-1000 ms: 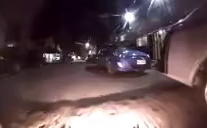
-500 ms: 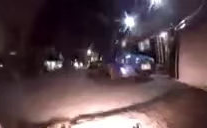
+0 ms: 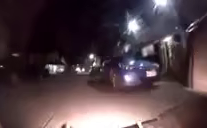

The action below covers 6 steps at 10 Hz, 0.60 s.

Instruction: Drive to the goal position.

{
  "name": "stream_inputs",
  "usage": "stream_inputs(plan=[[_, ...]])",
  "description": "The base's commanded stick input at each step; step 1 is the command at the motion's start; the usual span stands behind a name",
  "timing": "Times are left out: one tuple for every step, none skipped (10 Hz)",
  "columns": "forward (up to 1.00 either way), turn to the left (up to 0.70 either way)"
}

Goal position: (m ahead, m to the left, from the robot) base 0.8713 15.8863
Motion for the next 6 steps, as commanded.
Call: stream_inputs(plan=[[0.60, 0.00], [0.60, 0.00], [0.60, 0.00], [0.60, 0.00], [0.60, 0.00], [0.60, 0.00]])
